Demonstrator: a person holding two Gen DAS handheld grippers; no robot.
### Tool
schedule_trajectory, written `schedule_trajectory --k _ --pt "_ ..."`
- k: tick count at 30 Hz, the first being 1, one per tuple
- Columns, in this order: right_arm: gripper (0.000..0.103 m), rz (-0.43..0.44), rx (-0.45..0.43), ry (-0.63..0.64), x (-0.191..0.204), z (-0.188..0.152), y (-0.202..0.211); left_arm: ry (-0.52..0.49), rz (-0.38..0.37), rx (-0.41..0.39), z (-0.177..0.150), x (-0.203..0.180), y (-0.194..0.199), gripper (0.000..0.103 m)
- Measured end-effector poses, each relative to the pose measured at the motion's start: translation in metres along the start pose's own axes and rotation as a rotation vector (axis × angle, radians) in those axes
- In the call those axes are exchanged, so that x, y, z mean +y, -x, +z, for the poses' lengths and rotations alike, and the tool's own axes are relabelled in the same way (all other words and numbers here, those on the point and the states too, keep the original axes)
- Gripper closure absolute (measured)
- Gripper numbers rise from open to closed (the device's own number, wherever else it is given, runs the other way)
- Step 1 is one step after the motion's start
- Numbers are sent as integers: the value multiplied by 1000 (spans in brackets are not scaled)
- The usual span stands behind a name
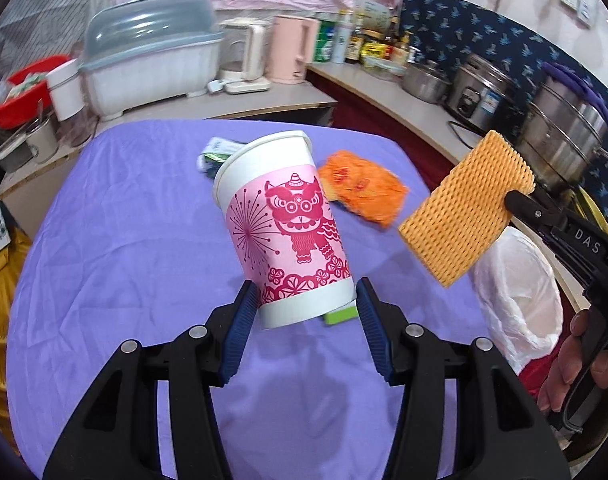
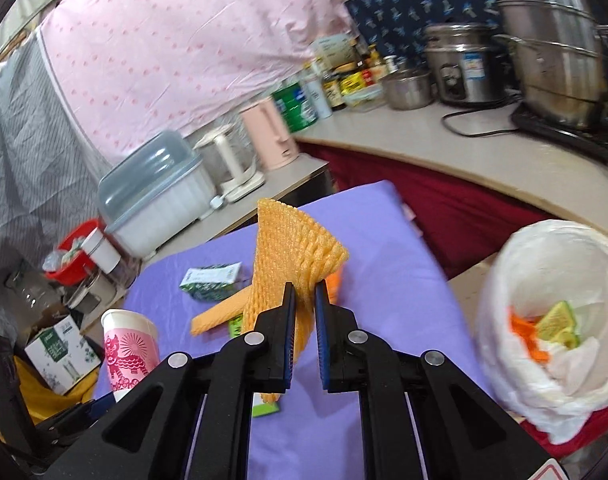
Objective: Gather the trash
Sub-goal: 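Grasp the orange foam mesh sleeve with the right tool while the left tool holds the cup, then carry the pink cup and mesh sleeve over the bin with both tools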
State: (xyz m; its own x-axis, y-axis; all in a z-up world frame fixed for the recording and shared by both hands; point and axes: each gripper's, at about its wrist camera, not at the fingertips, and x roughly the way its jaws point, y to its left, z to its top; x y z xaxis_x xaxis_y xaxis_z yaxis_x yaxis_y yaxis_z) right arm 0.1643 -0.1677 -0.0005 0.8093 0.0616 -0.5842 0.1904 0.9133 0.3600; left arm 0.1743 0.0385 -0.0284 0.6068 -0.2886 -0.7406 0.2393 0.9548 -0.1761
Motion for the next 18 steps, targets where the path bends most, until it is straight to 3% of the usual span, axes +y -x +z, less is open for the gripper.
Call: schedule_trajectory --k 18 --pt "94 -248 -145 -190 -170 4 108 -270 -232 31 -15 -186 -6 54"
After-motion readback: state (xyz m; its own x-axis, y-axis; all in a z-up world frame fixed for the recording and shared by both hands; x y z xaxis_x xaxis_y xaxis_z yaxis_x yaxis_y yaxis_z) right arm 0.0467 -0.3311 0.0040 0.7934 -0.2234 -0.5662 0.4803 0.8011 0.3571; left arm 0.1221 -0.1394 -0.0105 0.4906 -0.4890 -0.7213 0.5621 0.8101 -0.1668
